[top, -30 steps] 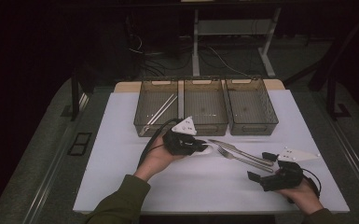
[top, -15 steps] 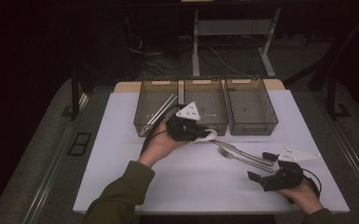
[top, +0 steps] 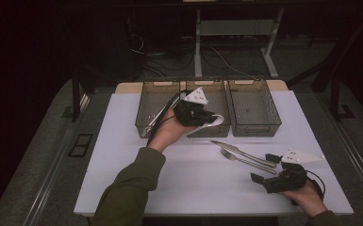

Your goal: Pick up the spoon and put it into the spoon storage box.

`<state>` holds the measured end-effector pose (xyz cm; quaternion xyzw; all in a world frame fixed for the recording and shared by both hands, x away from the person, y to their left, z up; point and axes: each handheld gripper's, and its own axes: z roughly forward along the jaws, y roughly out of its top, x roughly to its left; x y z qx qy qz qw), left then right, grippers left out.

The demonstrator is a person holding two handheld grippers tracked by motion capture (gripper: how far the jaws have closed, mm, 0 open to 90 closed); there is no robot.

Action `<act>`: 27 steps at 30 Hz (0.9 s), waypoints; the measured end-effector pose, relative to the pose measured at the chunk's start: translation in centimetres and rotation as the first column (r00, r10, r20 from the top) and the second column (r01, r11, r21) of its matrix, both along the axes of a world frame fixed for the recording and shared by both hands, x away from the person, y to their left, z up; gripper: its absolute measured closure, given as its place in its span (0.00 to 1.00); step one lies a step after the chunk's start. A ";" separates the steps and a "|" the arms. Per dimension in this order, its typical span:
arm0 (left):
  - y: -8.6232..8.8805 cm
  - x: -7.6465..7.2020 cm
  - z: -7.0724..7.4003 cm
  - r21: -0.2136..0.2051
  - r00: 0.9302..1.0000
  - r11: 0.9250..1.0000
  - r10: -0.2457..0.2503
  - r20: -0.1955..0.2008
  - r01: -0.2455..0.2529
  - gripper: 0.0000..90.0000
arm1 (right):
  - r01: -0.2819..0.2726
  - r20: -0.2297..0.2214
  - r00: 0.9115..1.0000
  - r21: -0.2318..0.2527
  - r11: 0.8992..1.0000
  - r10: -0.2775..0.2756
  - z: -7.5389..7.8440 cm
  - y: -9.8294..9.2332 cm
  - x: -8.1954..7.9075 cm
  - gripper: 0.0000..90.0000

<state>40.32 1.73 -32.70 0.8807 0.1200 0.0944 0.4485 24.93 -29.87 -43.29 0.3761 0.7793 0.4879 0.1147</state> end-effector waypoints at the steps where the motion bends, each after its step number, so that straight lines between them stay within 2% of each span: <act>1: -0.1 0.2 0.0 -0.001 1.000 1.000 0.009 -0.001 -0.009 0.91 | 0.000 0.001 1.000 0.000 1.000 0.000 0.0 0.0 0.0 0.01; 3: -0.2 0.8 0.1 0.014 1.000 1.000 0.012 0.007 -0.012 0.91 | 0.000 0.001 1.000 0.000 1.000 0.000 0.0 0.0 0.0 0.01; 17: -0.8 3.8 0.3 0.020 0.998 0.998 0.064 0.026 -0.065 0.91 | -0.003 0.002 1.000 0.001 1.000 0.003 0.0 0.0 0.0 0.01; 20: -0.9 4.3 0.0 0.017 0.996 0.996 0.083 0.018 -0.084 0.90 | -0.003 0.002 1.000 0.003 1.000 0.003 0.0 0.0 0.0 0.01; 25: -1.1 5.3 -0.7 0.039 0.994 0.993 0.111 0.016 -0.112 0.90 | -0.005 0.003 1.000 0.006 1.000 0.005 0.0 0.0 0.0 0.01; 27: -1.2 5.6 -1.0 0.025 0.992 0.992 0.126 0.001 -0.126 0.90 | -0.007 0.002 1.000 0.006 1.000 0.007 0.0 0.0 0.0 0.01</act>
